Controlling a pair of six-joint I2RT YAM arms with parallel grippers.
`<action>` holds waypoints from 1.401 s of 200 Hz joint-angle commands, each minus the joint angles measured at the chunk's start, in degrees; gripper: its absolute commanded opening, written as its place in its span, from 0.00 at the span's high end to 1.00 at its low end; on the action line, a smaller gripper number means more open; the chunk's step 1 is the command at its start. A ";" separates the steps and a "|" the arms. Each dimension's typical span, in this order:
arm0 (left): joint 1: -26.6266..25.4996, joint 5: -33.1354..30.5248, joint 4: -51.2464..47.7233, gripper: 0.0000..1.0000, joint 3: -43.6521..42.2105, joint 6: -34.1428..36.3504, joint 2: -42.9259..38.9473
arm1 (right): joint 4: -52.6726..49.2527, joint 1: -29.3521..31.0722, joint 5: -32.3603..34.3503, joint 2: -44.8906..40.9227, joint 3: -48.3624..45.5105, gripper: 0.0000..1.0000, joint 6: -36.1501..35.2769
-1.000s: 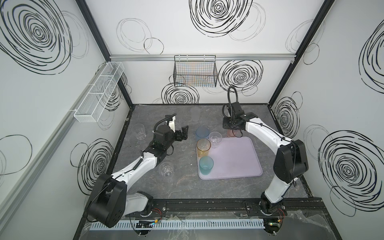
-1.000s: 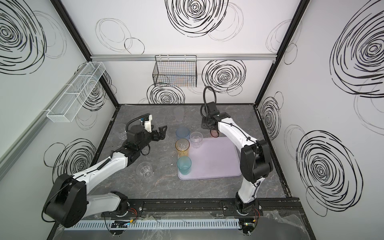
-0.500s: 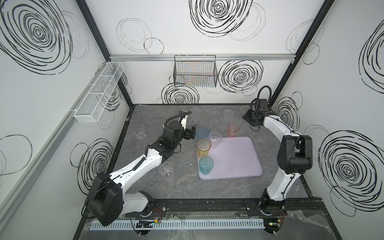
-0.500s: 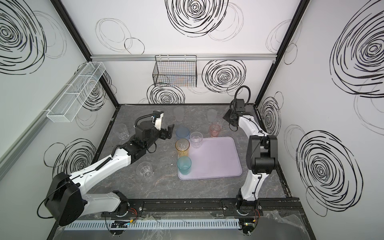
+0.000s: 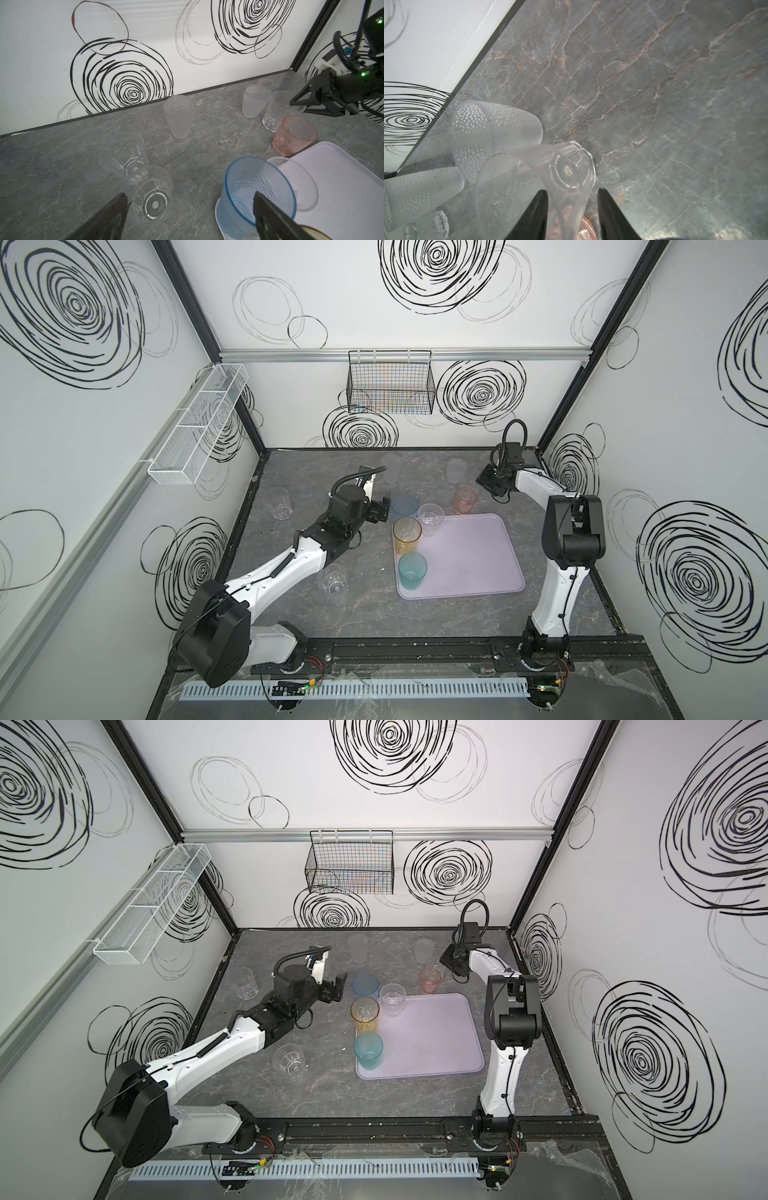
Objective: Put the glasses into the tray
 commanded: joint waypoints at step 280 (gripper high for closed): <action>3.81 -0.94 3.87 0.04 -2.36 -0.34 2.71 | -11.54 9.50 3.02 -36.81 -24.14 0.95 -7.74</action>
